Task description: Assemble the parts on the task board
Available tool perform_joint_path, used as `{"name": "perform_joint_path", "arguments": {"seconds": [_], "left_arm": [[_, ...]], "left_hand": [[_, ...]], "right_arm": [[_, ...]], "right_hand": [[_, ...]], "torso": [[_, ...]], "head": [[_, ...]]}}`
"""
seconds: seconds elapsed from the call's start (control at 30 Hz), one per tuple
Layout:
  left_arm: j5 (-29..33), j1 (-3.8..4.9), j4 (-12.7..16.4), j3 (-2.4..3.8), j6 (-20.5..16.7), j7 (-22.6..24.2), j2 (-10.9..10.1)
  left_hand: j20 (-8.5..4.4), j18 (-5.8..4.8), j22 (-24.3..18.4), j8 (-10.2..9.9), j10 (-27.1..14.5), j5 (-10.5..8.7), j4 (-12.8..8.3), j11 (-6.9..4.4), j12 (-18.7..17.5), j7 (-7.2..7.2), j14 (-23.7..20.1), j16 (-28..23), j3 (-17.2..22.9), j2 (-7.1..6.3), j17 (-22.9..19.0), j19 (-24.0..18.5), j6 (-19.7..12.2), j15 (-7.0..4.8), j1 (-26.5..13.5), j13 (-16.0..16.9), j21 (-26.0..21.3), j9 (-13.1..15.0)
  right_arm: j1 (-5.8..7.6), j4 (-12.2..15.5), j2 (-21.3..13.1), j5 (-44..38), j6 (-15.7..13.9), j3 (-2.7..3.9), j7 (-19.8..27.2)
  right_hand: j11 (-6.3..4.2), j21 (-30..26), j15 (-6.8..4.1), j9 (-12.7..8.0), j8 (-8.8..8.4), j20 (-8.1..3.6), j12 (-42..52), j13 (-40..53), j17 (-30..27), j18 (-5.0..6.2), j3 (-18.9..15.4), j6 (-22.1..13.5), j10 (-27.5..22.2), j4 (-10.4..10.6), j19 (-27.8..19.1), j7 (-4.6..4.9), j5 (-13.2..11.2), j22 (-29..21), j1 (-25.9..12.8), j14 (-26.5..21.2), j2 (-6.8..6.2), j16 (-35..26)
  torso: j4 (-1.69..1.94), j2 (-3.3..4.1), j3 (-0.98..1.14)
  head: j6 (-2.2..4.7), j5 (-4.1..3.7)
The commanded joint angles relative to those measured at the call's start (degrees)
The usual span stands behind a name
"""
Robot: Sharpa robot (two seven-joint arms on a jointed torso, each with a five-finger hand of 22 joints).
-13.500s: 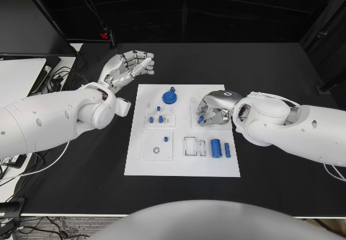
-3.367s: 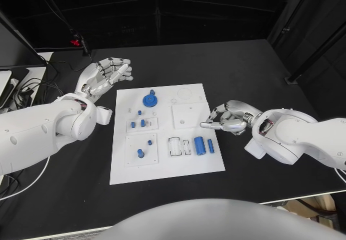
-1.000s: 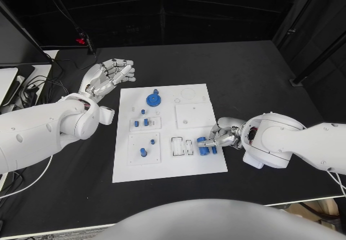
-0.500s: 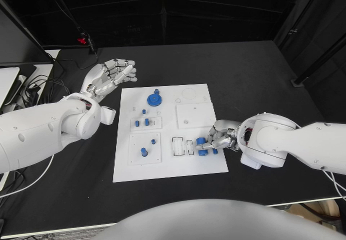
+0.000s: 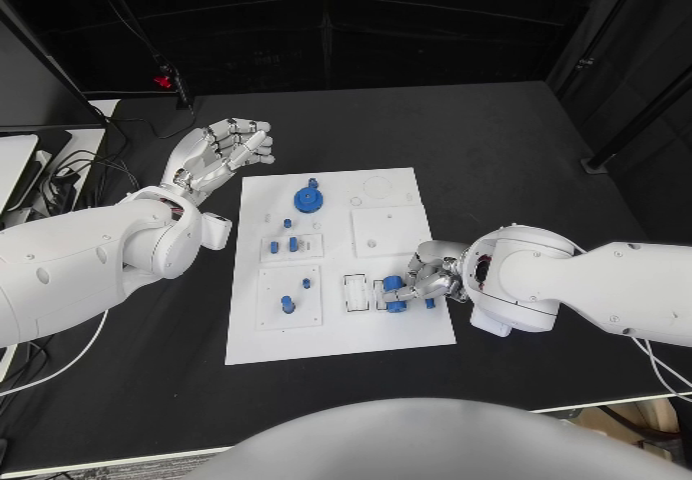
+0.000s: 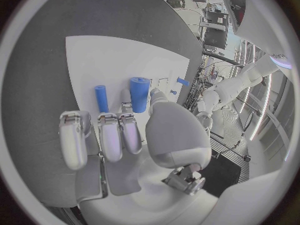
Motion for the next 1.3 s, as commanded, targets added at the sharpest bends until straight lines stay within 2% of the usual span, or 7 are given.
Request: {"name": "perform_joint_path", "arguments": {"seconds": [0.03,0.5,0.7,0.77,0.83,0.97,1.3], "left_arm": [[0.12,0.06,-0.02,0.04,0.68,3.13,0.06],[0.12,-0.02,-0.07,0.04,0.83,3.07,0.08],[0.12,-0.06,-0.1,0.04,0.91,3.01,0.1],[0.12,-0.07,-0.11,0.04,0.91,2.99,0.09],[0.12,-0.08,-0.11,0.04,0.91,2.98,0.07],[0.12,-0.09,-0.11,0.04,0.95,2.96,0.03],[0.12,-0.14,-0.03,0.04,0.99,2.9,-0.23]], "left_hand": [[0.09,0.04,-0.04,0.15,-0.38,0.33,0.13,-0.14,0.29,7.48,-0.13,0.18,-0.32,0.55,-0.05,0.19,-0.56,-0.1,-0.04,-0.07,0.22,-0.09],[0.09,0.04,-0.04,0.15,-0.38,0.33,0.13,-0.14,0.29,7.48,-0.13,0.18,-0.32,0.55,-0.05,0.19,-0.56,-0.1,-0.04,-0.07,0.22,-0.09],[0.1,0.02,-0.07,0.22,-0.44,0.33,0.13,-0.13,0.34,7.49,-0.17,0.23,-0.35,0.62,-0.13,0.17,-0.64,-0.09,-0.05,-0.08,0.2,-0.11],[0.1,0.02,-0.07,0.22,-0.44,0.33,0.13,-0.13,0.34,7.49,-0.17,0.23,-0.35,0.62,-0.13,0.17,-0.64,-0.09,-0.05,-0.08,0.2,-0.11],[0.1,0.02,-0.07,0.22,-0.44,0.33,0.13,-0.13,0.34,7.49,-0.17,0.23,-0.35,0.62,-0.13,0.17,-0.64,-0.09,-0.05,-0.08,0.2,-0.11],[0.1,0.01,-0.1,0.27,-0.48,0.33,0.13,-0.12,0.37,7.5,-0.2,0.26,-0.37,0.67,-0.18,0.15,-0.71,-0.08,-0.06,-0.08,0.19,-0.12],[0.1,0.01,-0.1,0.27,-0.48,0.33,0.13,-0.12,0.37,7.5,-0.2,0.26,-0.37,0.67,-0.18,0.15,-0.71,-0.08,-0.06,-0.08,0.19,-0.12]], "right_arm": [[-0.08,-0.37,0.42,0.18,0.59,-0.08,-1.76],[-0.27,-1.09,1.22,0.17,-0.32,-0.08,-1.48],[-0.32,-1.12,1.17,0.16,-1.16,-0.08,-1.07],[-0.33,-1.09,1.06,0.15,-1.57,-0.08,-0.78],[-0.35,-1.02,0.88,0.15,-2.27,-0.08,-0.34],[-0.48,-0.76,0.38,0.19,-3.79,-0.08,0.84],[-0.61,0.47,-1.33,3.74,-7.14,-0.08,3.92]], "right_hand": [[0.37,0.19,0.33,-0.28,-0.43,0.4,0.14,15.07,15.08,-0.42,0.1,-0.49,5.96,-0.1,5.87,0.22,0.43,15.09,0.37,6.06,0.58,0.14],[1.01,0.19,0.86,-1.14,-2.58,0.84,0.14,15.07,15.08,-0.42,-0.91,-1.89,5.96,-0.11,5.87,0.97,0.92,15.09,0.9,6.06,1.12,0.14],[0.59,0.19,0.69,-1.91,-3.88,0.95,0.14,15.07,15.08,-0.42,4.18,-0.65,5.96,-3.36,5.87,0.34,8.22,15.09,9.14,6.06,6.39,0.14],[0.27,0.19,0.4,-2.26,-4.51,0.74,0.14,15.07,15.08,-0.42,5.96,-0.12,5.96,-4.67,5.87,-0.03,7.99,15.09,11.57,6.06,7.06,0.14],[-0.05,0.19,0.1,-2.8,-5.55,0.42,0.14,15.07,15.08,-0.42,8.36,0.83,5.96,-6.13,5.87,-0.34,4.9,15.09,13.96,6.06,7.37,0.14],[-0.33,0.19,-0.13,-4.04,-8.07,0.07,0.14,15.07,15.08,-0.42,12.86,2.64,5.96,-6.87,5.87,-0.48,-1.59,15.09,14.7,6.06,5.91,0.14],[-0.04,0.19,-0.04,-4.81,-9.99,0.12,0.14,15.07,15.08,-0.42,15.77,4.64,5.96,-6.29,5.87,-0.2,-0.1,15.09,12.59,6.06,3.05,0.14]], "torso": [[0.0,-0.02,-0.02],[-0.01,0.03,0.0],[0.02,0.01,0.02],[0.01,0.01,-0.01],[0.01,0.02,-0.01],[0.01,-0.03,-0.02],[-0.02,0.0,0.01]], "head": [[0.0,0.06],[0.0,0.06],[0.0,0.11],[0.0,0.16],[0.0,0.2],[0.0,0.24],[0.0,0.6]]}}
